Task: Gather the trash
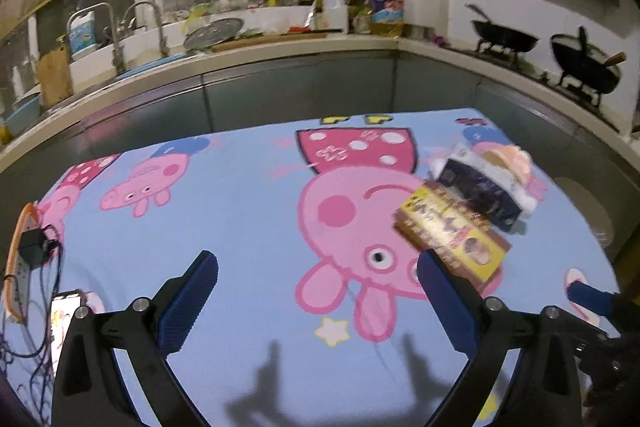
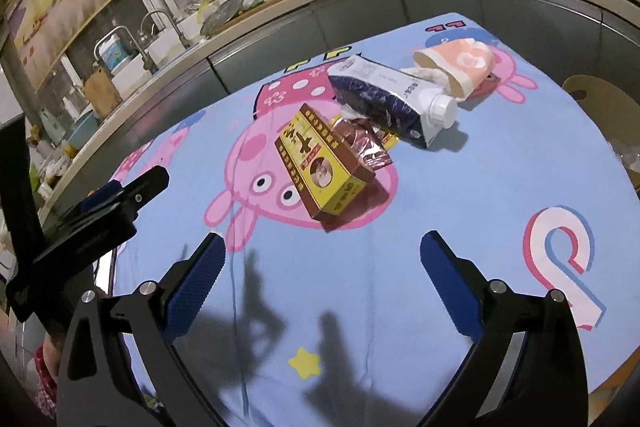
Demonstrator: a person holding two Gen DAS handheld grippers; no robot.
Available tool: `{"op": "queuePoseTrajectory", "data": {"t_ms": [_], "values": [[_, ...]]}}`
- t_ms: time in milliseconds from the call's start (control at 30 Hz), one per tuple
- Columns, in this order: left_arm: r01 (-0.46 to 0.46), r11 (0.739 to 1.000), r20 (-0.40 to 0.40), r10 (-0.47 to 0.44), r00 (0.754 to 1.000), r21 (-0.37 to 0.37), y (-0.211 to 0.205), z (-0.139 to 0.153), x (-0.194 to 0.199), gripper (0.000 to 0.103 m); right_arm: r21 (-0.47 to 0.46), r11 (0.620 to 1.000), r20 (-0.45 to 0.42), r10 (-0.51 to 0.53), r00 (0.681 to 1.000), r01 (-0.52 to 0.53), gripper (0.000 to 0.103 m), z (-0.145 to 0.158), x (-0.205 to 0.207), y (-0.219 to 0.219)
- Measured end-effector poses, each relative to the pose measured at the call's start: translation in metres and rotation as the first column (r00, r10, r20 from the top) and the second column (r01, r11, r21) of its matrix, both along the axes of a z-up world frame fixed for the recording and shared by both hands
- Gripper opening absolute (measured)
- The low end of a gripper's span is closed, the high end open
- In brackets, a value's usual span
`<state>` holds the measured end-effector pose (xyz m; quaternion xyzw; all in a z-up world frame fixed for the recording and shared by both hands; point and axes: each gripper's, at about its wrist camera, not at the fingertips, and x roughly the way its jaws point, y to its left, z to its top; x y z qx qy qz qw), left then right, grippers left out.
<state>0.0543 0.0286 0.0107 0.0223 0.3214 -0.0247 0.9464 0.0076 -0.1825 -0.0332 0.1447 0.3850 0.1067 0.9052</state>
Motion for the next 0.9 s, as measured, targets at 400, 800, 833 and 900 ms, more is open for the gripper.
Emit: {"op": "queuePoseTrajectory", "data": {"t_ms": [400, 800, 833, 900], "values": [[-0.05, 0.997, -0.01, 0.049, 0.999, -0.066, 0.018, -0.004, -0.001, 0.099, -0.005, 1.0, -0.012, -0.015, 1.0, 0.015, 0.097, -0.002, 0.001, -0.004], [-0.045, 0.998, 0.0, 0.045, 0.999, -0.034, 0.016, -0.008, 0.002, 0.099, -0.011, 1.0, -0.02, -0.017, 1.0, 0.017, 0.097, -0.003, 0.003, -0.003], [-0.047, 0.998, 0.003, 0.047, 0.999, -0.044, 0.017, -0.007, 0.002, 0.099, -0.012, 1.0, -0.019, -0.016, 1.0, 0.016, 0.097, -0.003, 0.003, -0.003], [-0.052, 0.996, 0.007, 0.052, 0.999, -0.071, 0.021, -0.007, 0.002, 0.099, -0.013, 1.0, -0.017, -0.015, 1.0, 0.015, 0.097, -0.003, 0.002, -0.001]]}}
